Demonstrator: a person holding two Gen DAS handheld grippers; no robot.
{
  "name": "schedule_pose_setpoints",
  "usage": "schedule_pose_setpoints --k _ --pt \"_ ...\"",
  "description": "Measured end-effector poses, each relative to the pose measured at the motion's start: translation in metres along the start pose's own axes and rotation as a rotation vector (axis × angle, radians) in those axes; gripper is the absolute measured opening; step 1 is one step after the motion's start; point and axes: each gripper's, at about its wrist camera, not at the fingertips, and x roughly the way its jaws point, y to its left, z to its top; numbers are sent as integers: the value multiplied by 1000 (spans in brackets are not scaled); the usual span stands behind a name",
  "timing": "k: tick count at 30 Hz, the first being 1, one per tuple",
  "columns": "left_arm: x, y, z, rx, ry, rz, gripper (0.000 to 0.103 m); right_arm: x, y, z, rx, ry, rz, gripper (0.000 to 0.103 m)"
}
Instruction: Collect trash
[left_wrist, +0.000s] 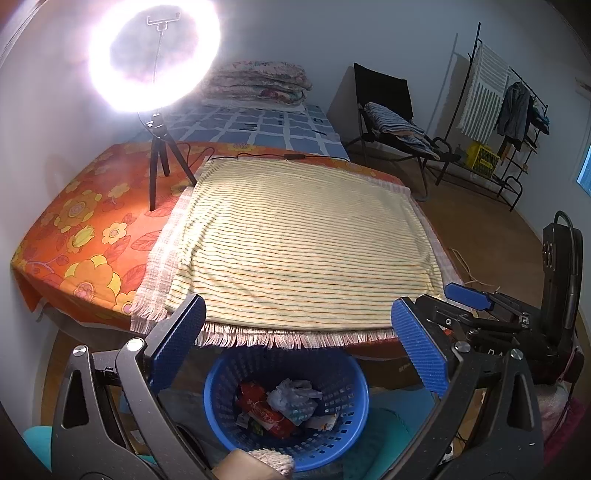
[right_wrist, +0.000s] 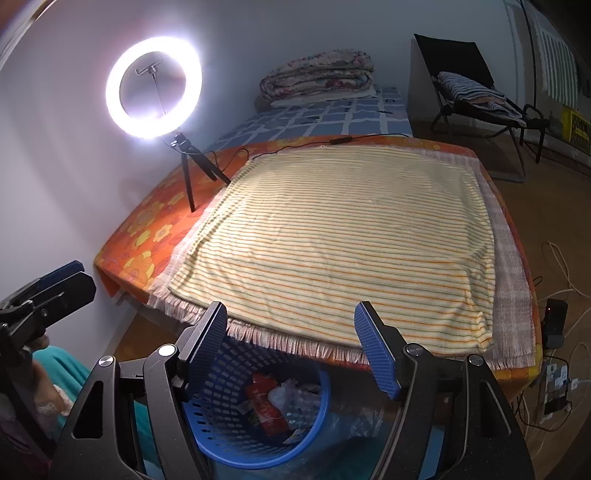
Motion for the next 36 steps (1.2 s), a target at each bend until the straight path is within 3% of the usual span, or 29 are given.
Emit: schedule_pose_setpoints --k 36 --pt "20 2 0 -37 69 6 102 14 -5 -3 22 37 -8 72"
